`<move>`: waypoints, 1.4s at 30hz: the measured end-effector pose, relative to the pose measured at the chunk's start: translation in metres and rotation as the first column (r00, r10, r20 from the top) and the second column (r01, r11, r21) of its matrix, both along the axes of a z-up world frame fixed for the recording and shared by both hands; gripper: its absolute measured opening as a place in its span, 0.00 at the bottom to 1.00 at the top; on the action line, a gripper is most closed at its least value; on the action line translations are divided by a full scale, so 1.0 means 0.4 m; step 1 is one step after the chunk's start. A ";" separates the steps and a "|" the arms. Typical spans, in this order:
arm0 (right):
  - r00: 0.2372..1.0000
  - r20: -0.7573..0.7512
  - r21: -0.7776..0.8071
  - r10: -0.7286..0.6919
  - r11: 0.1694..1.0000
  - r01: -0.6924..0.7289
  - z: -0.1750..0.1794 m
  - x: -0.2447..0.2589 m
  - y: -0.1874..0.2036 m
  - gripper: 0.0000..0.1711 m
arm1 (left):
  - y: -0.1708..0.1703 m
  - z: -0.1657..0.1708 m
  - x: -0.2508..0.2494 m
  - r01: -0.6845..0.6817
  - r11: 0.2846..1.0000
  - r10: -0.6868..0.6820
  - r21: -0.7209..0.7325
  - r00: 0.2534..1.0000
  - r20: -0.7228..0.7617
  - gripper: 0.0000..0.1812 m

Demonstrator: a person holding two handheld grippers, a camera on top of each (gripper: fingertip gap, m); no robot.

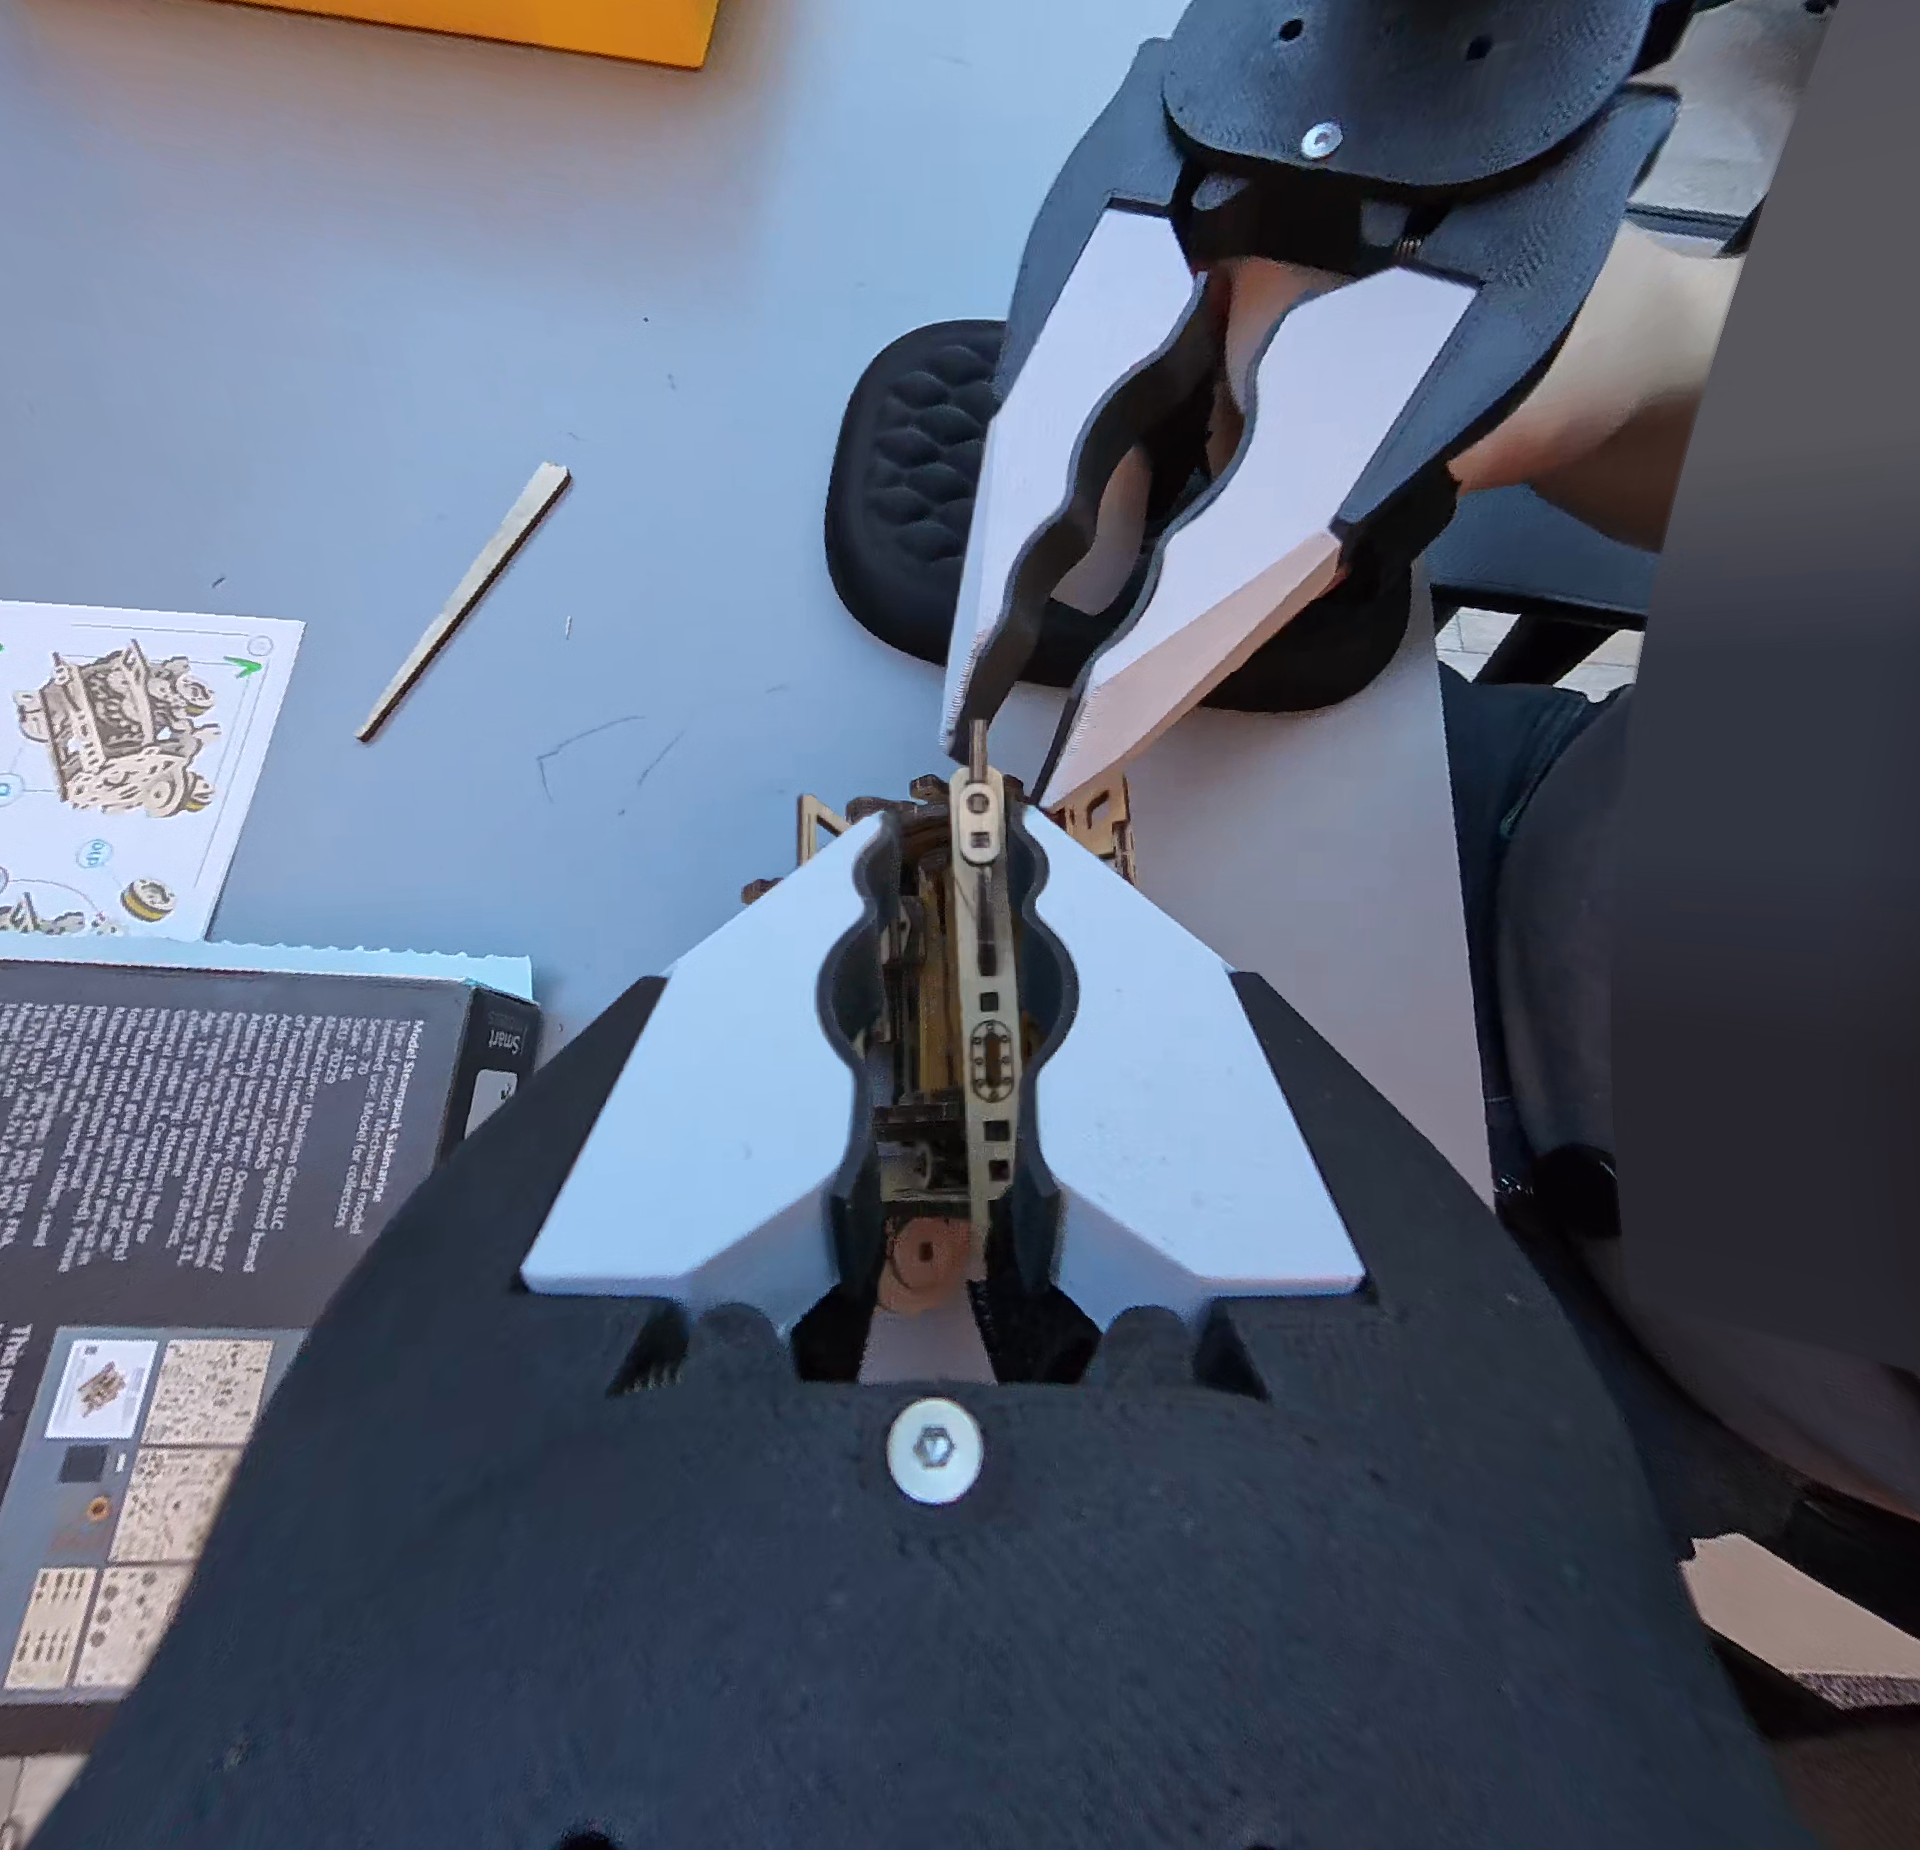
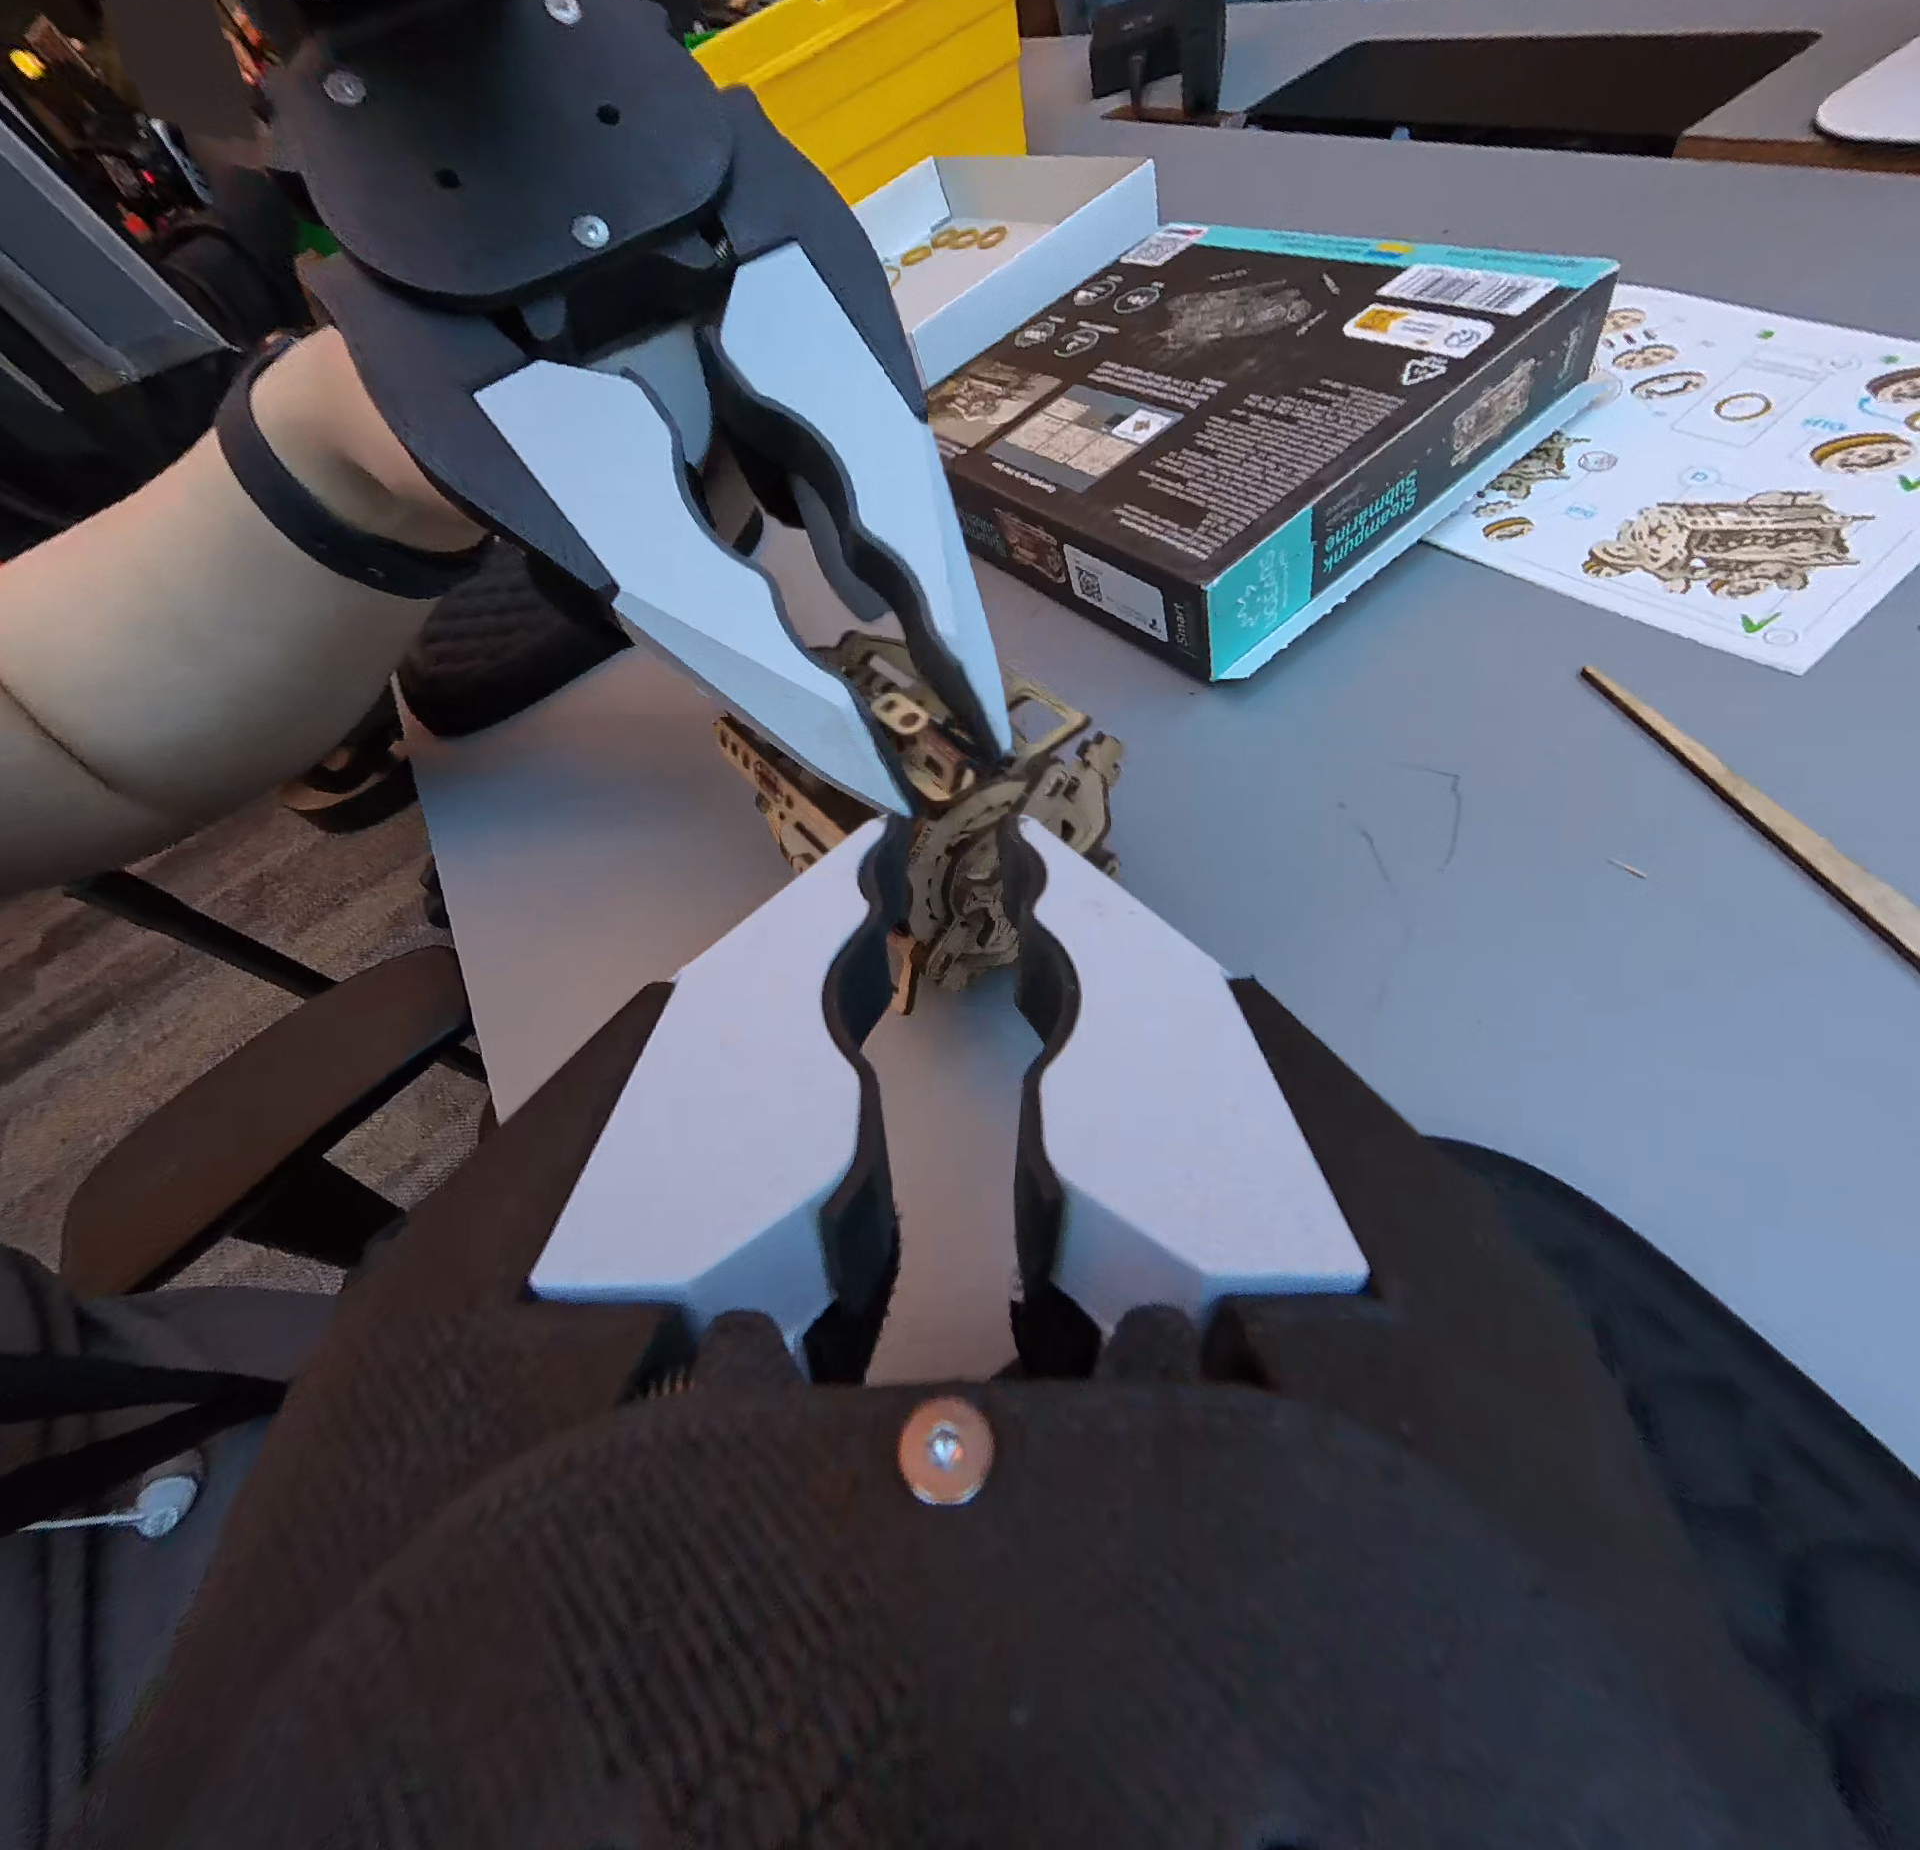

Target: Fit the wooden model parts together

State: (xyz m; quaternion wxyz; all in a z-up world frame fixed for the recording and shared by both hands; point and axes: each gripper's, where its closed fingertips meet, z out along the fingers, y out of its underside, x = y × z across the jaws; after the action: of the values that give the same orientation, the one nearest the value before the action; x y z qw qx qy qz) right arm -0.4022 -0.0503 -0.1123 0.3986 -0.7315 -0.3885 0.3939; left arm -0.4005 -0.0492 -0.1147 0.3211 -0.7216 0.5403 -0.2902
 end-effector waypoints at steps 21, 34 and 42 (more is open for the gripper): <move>0.993 0.116 -0.007 -0.029 1.000 0.030 -0.016 -0.009 -0.004 0.03 | -0.003 0.002 -0.002 -0.015 1.000 0.014 -0.011 0.999 -0.044 0.04; 0.993 0.100 0.003 -0.056 0.998 0.056 -0.014 -0.010 0.001 0.02 | -0.001 0.002 -0.007 -0.034 0.998 0.031 -0.046 0.997 -0.066 0.05; 0.992 0.111 0.029 -0.057 0.998 0.054 -0.014 -0.009 -0.003 0.02 | -0.002 0.000 -0.003 -0.050 0.996 0.046 -0.072 0.997 -0.060 0.04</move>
State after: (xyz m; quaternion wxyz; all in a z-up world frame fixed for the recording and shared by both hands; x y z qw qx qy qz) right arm -0.4059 -0.0515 -0.1178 0.3963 -0.7579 -0.3947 0.3359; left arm -0.4018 -0.0500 -0.1145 0.2855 -0.7539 0.5208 -0.2810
